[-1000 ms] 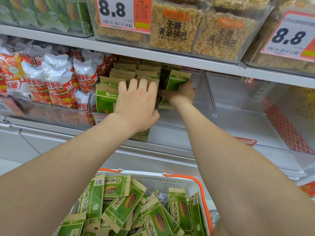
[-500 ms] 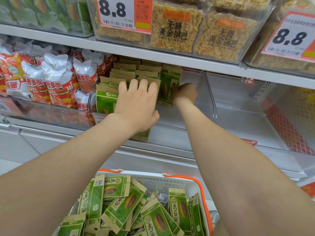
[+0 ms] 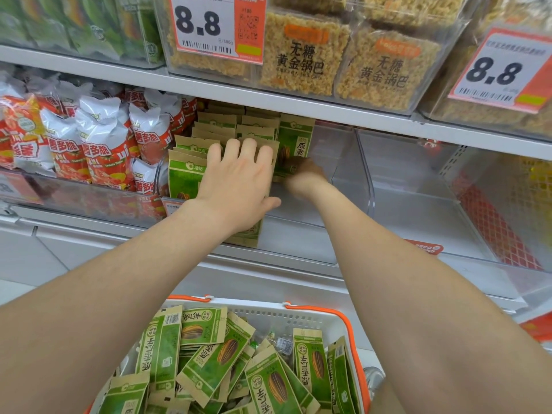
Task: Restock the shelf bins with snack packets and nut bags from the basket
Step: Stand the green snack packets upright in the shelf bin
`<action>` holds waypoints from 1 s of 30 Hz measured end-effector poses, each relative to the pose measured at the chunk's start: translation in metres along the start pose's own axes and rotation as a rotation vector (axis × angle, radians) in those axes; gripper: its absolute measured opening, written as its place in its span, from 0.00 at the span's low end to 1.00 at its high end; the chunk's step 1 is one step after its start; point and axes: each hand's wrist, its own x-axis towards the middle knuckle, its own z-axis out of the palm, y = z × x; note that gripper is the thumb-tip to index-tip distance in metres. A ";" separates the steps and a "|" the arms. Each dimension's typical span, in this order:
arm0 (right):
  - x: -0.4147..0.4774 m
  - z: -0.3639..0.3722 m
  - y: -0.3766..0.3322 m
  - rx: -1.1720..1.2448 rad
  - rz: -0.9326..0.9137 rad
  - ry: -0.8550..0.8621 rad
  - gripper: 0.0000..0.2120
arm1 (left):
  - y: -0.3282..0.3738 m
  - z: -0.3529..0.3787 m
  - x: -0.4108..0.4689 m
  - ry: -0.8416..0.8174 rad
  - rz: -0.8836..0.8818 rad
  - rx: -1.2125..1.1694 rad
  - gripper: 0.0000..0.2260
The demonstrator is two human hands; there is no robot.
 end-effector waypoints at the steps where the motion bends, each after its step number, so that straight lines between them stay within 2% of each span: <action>1: -0.003 0.001 0.000 -0.011 -0.024 -0.038 0.24 | -0.001 -0.001 -0.002 0.004 0.005 -0.001 0.35; 5: -0.014 0.001 0.001 -0.083 -0.088 -0.117 0.23 | -0.003 -0.009 -0.012 0.049 0.030 -0.002 0.40; 10: -0.033 -0.013 -0.002 -0.127 -0.108 -0.132 0.23 | 0.002 -0.026 -0.031 0.101 0.068 -0.043 0.38; 12: -0.046 -0.017 0.002 -0.156 -0.121 -0.127 0.19 | 0.006 -0.031 -0.040 0.127 0.070 -0.060 0.33; 14: -0.062 -0.021 0.003 -0.168 -0.139 -0.097 0.16 | 0.010 -0.036 -0.047 0.193 0.059 -0.083 0.23; 16: -0.083 -0.027 0.001 -0.176 -0.184 -0.012 0.16 | 0.014 -0.041 -0.055 0.245 0.047 -0.096 0.14; 18: -0.105 -0.033 -0.008 -0.175 -0.245 0.111 0.16 | 0.019 -0.040 -0.065 0.220 0.058 -0.164 0.09; 21: -0.141 -0.037 -0.023 -0.135 -0.342 0.224 0.13 | 0.029 -0.029 -0.085 0.000 0.013 -0.222 0.14; 24: -0.174 -0.028 -0.026 -0.198 -0.383 0.158 0.09 | 0.041 -0.007 -0.108 -0.357 0.006 -0.193 0.15; 26: -0.191 -0.015 -0.019 -0.328 -0.377 0.041 0.09 | 0.049 0.008 -0.122 -0.590 0.072 -0.171 0.14; 28: -0.206 -0.001 -0.007 -0.481 -0.361 -0.153 0.07 | 0.059 0.025 -0.135 -0.807 0.157 -0.171 0.13; 30: -0.219 0.012 0.005 -0.620 -0.328 -0.355 0.02 | 0.069 0.042 -0.150 -0.956 0.257 -0.178 0.15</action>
